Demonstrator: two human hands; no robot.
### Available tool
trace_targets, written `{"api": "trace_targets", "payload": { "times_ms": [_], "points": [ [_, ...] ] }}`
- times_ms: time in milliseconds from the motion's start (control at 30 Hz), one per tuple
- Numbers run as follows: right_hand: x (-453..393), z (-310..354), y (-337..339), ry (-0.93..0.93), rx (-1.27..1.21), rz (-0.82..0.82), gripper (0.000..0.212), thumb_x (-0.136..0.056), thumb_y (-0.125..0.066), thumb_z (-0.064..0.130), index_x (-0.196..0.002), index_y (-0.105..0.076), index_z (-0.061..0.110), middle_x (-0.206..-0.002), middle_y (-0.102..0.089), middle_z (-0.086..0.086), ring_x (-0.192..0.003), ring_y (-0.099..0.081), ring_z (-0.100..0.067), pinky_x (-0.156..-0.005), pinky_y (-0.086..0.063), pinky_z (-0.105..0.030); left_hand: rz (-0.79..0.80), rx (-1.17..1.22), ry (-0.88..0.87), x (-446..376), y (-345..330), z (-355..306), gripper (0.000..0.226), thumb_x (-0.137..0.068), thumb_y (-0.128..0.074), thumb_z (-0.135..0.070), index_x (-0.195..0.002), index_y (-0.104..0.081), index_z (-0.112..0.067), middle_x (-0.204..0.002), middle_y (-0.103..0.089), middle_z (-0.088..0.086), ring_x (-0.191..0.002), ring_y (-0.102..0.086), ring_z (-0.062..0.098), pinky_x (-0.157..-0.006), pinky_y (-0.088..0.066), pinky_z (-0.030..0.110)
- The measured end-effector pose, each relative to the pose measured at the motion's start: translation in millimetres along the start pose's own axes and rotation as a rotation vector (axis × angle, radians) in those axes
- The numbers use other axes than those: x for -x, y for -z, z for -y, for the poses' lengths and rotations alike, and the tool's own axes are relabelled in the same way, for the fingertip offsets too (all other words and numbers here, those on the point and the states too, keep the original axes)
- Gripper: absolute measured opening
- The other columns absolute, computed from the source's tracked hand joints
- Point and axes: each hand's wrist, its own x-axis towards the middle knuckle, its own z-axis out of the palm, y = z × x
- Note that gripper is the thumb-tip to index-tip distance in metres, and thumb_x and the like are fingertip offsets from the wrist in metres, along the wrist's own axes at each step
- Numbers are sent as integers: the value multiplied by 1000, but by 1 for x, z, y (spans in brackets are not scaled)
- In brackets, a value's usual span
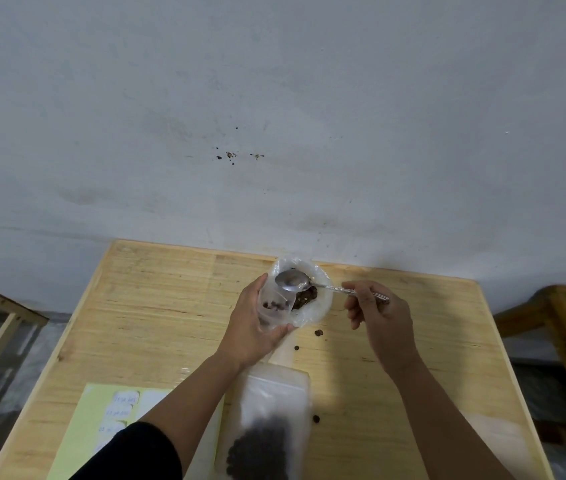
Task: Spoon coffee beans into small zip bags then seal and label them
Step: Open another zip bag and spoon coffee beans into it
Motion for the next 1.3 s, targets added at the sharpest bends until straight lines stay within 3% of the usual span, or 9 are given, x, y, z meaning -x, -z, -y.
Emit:
{"api": "trace_targets", "payload": {
  "times_ms": [100,233,300,500,667,967,1133,1300],
  "points": [
    [-5,-8,2,-15,-31,-92,25,-96,-46,10,-89,-69,14,-61,-60,0,-53,-52,-13,-46,-46,-21,3,20,3,-1,0,1,100,-66,-84,-32,-145,-24,-26,-143,-33,-12,-128,-32,0,-105,-35,22],
    [-7,-30,-1,-45,149,-150,22,-95,-49,12,-89,-68,21,-63,-60,0,-50,-52,-7,-48,-47,-18,-1,6,0,-1,-1,2,100,-66,-84,-31,-146,-25,-25,-145,-33,-10,-129,-30,0,-105,-29,19],
    [-4,-42,-4,-88,222,-143,19,-95,-50,13,-92,-69,16,-64,-61,-1,-50,-52,-5,-49,-47,-17,0,1,-5,0,-1,2,99,-67,-84,-29,-146,-24,-24,-144,-33,-10,-129,-30,0,-105,-28,18],
    [13,-56,-22,-343,-33,-153,24,-96,-45,8,-89,-68,6,-63,-61,-7,-51,-55,-11,-46,-47,-22,3,-16,-1,-1,-2,2,98,-69,-83,-30,-146,-23,-25,-145,-30,-12,-126,-26,-6,-102,-23,13],
    [13,-57,-24,-489,-174,-271,27,-96,-46,14,-90,-68,1,-64,-61,-12,-50,-54,-15,-44,-46,-24,6,-12,-6,-1,-1,1,97,-69,-83,-31,-146,-24,-24,-144,-31,-13,-127,-26,-5,-103,-23,14],
    [1,-14,-4,-289,-249,-264,27,-97,-45,16,-86,-67,4,-63,-58,-10,-51,-51,-16,-41,-42,-24,14,2,-4,-2,-2,0,98,-69,-83,-31,-146,-23,-26,-146,-31,-10,-127,-28,-2,-102,-25,17],
    [6,5,-4,-50,-52,-66,24,-96,-46,9,-87,-68,8,-58,-59,-1,-51,-52,-13,-42,-44,-24,12,-3,2,-3,-3,-3,99,-68,-83,-31,-146,-22,-28,-146,-31,-10,-127,-27,-2,-103,-25,17],
    [2,-5,-1,-2,72,-158,23,-96,-48,10,-86,-68,15,-61,-58,-2,-49,-51,-10,-43,-44,-21,17,-3,-2,-3,-2,-1,99,-68,-83,-32,-146,-23,-27,-145,-31,-10,-129,-30,1,-102,-26,18]
  ]
}}
